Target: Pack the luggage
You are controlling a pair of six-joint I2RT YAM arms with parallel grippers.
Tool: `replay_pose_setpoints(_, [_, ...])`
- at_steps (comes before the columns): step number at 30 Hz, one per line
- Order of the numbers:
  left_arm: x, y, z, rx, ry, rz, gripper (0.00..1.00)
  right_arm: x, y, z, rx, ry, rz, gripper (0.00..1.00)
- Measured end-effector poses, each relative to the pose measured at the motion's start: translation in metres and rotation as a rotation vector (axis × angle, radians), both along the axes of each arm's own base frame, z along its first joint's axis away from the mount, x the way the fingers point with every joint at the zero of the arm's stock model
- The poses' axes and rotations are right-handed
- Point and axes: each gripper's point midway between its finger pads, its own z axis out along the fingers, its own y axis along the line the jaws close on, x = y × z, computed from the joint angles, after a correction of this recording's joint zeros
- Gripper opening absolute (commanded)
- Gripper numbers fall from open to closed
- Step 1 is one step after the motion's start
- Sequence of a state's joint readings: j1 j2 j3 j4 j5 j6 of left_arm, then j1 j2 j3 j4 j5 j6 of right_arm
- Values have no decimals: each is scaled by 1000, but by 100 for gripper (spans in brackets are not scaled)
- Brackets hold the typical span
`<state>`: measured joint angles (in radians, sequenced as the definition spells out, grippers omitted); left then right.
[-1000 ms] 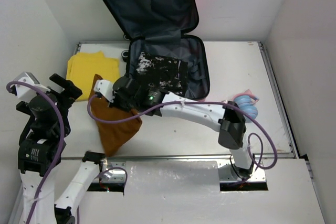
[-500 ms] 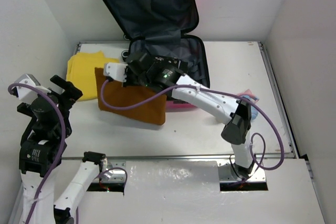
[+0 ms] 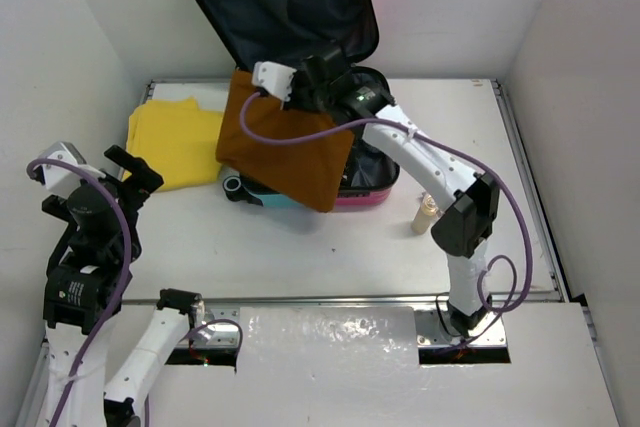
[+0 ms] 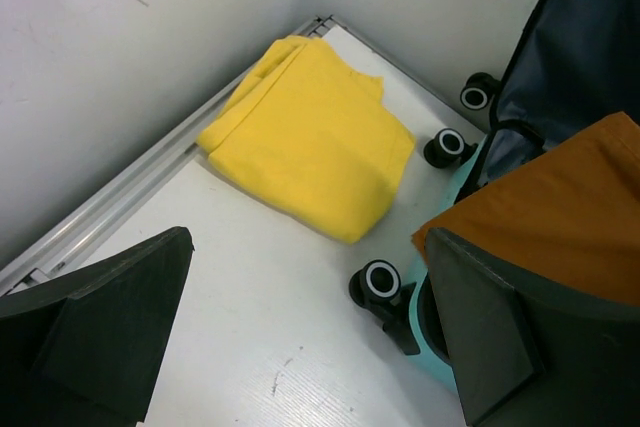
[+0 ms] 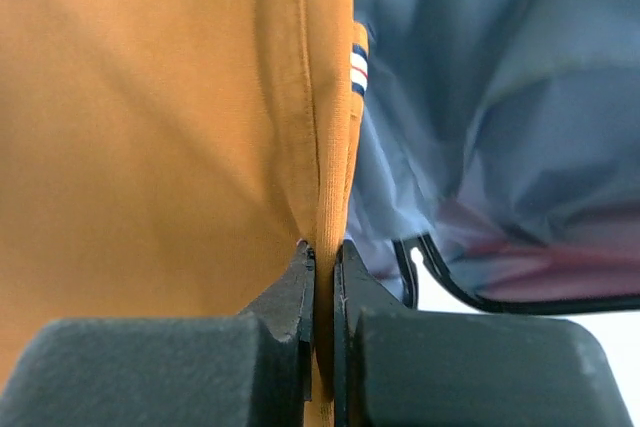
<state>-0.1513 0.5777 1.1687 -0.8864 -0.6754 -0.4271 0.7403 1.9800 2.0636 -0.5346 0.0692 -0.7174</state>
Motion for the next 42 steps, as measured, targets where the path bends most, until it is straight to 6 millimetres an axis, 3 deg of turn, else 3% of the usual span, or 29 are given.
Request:
replay_pose_setpoints(3, [3, -3, -2, -5, -1, -17, 100, 21, -20, -6, 4, 10, -13, 0])
replay_pose_setpoints(5, [6, -7, -6, -10, 6, -37, 100, 45, -40, -18, -1, 22, -44, 0])
replay_pose_setpoints(10, [16, -17, -24, -19, 54, -93, 100, 91, -61, -63, -46, 30, -87, 4])
replay_pose_setpoints(11, [18, -19, -28, -21, 66, -103, 100, 100, -60, -71, -45, 24, -92, 19])
replay_pose_setpoints(14, [24, -25, -39, -24, 99, -132, 100, 125, -51, -89, -14, -16, -115, 81])
replay_pose_setpoints(16, [28, -27, -47, -22, 120, -144, 100, 137, -43, -91, 25, -47, -136, 88])
replay_pose_setpoints(17, [31, -29, -52, -21, 134, -150, 100, 143, -40, -87, 48, -69, -150, 99])
replay_pose_setpoints(20, [39, -33, -71, -18, 187, -169, 100, 152, -43, -68, 104, -117, -231, 99])
replay_pose_setpoints(22, [45, -35, -83, -18, 218, -180, 100, 156, -55, -45, 171, -130, -345, 99])
replay_pose_setpoints(26, [53, -40, -104, -24, 258, -198, 100, 137, -89, -20, 441, 18, -601, 99])
replay_pose_setpoints(29, [62, -48, -114, -38, 280, -231, 100, 89, -131, -39, 591, 241, -724, 99])
replay_pose_setpoints(32, [77, -63, -125, -69, 332, -297, 100, 51, -171, -58, 697, 352, -878, 99])
replay_pose_setpoints(37, [103, -91, -122, -127, 338, -415, 100, 7, -183, -94, 851, 530, -1069, 99])
replay_pose_setpoints(42, [106, -93, -117, -119, 297, -431, 100, -26, -186, -146, 926, 677, -1224, 98])
